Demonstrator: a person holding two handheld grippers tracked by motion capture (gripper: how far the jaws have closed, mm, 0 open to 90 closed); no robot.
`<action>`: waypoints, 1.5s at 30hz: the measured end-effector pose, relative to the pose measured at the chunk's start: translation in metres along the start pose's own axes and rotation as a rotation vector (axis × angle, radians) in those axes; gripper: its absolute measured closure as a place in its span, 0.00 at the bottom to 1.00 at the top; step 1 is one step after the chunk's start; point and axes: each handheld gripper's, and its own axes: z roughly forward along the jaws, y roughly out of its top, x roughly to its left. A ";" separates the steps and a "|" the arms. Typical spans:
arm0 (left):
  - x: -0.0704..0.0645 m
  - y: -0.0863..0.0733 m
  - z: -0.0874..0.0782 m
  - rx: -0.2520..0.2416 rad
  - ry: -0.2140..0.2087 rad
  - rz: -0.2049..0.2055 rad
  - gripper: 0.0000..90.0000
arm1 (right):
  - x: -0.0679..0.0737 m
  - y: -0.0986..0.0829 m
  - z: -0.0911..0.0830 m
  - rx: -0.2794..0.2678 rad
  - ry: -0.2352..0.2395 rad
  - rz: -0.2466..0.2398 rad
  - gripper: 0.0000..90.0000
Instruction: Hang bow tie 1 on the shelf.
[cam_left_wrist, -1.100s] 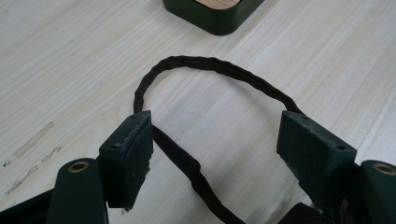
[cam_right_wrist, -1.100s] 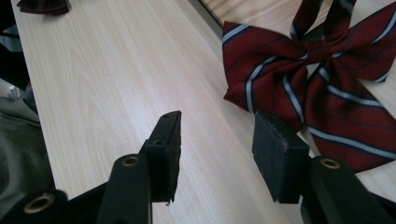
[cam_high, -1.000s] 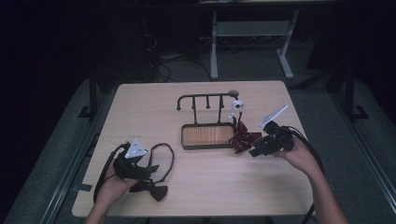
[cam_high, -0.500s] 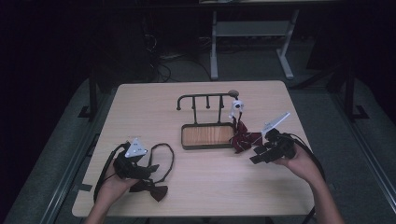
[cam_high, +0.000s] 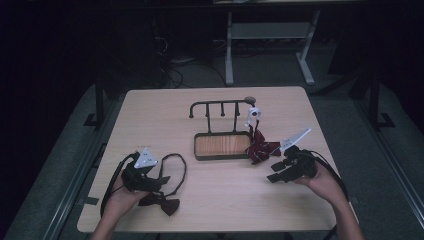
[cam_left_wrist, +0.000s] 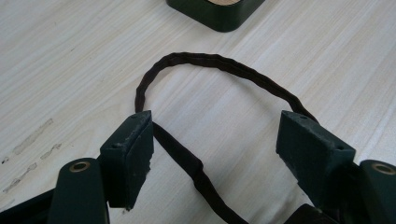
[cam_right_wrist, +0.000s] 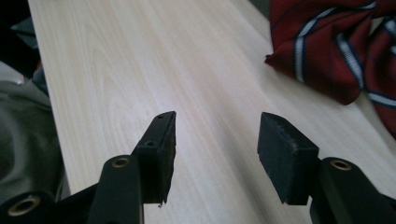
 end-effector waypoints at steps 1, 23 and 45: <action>0.000 0.000 0.000 0.000 0.000 0.001 0.31 | 0.001 0.000 -0.001 0.001 -0.011 -0.005 0.52; 0.018 0.006 0.005 0.035 -0.005 -0.035 0.42 | 0.005 -0.012 -0.003 -0.018 -0.016 0.026 0.50; 0.040 0.028 0.028 0.152 0.002 -0.030 0.53 | 0.009 -0.011 -0.004 -0.016 -0.008 0.008 0.50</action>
